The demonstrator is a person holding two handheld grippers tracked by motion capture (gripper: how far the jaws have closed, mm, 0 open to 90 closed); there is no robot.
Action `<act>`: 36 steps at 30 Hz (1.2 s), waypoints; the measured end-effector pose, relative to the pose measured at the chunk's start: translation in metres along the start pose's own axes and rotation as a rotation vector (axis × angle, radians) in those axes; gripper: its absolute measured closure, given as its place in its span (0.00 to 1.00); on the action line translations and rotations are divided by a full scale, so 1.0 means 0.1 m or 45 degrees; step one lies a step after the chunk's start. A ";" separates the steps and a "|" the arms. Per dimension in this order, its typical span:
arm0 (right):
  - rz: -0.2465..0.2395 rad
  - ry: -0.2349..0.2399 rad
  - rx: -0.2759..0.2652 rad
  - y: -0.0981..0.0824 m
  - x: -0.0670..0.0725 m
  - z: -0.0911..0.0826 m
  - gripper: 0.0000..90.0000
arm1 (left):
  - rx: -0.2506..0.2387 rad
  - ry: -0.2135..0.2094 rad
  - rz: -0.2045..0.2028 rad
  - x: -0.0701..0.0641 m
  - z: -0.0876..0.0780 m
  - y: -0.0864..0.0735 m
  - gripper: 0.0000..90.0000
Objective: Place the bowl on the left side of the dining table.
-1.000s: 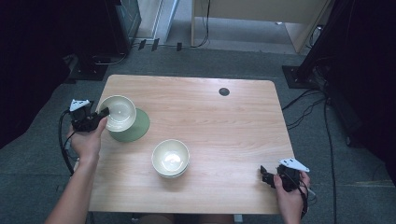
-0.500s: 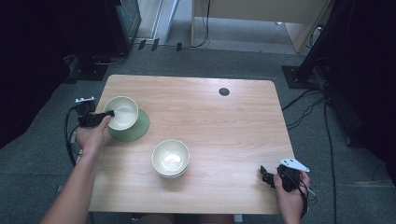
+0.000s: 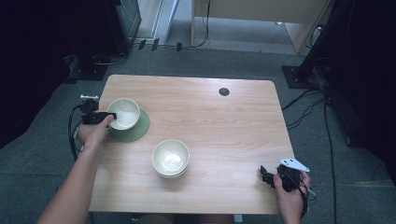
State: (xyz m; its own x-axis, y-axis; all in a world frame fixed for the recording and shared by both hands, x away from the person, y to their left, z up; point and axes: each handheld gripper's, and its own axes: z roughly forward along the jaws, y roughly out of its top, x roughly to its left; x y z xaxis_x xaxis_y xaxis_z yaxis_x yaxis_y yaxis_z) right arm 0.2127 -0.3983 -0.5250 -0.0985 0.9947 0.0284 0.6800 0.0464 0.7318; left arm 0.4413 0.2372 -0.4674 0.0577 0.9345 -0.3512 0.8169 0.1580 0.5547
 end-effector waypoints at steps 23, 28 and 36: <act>0.003 -0.002 0.001 0.00 0.00 0.00 0.13 | 0.035 -0.012 0.046 0.02 0.14 -0.03 0.80; 0.003 -0.002 0.002 0.00 0.00 0.00 0.13 | -0.064 -0.088 0.060 0.02 0.04 -0.02 0.55; 0.004 -0.004 0.002 0.00 0.00 0.00 0.13 | -0.121 -0.050 0.093 -0.04 -0.08 -0.04 0.08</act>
State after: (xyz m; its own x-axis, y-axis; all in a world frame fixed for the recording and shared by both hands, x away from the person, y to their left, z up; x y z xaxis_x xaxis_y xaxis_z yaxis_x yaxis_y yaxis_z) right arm 0.2128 -0.3983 -0.5250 -0.0939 0.9952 0.0288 0.6817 0.0432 0.7304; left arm 0.4326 0.2357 -0.4623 0.1391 0.9316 -0.3357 0.7520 0.1212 0.6480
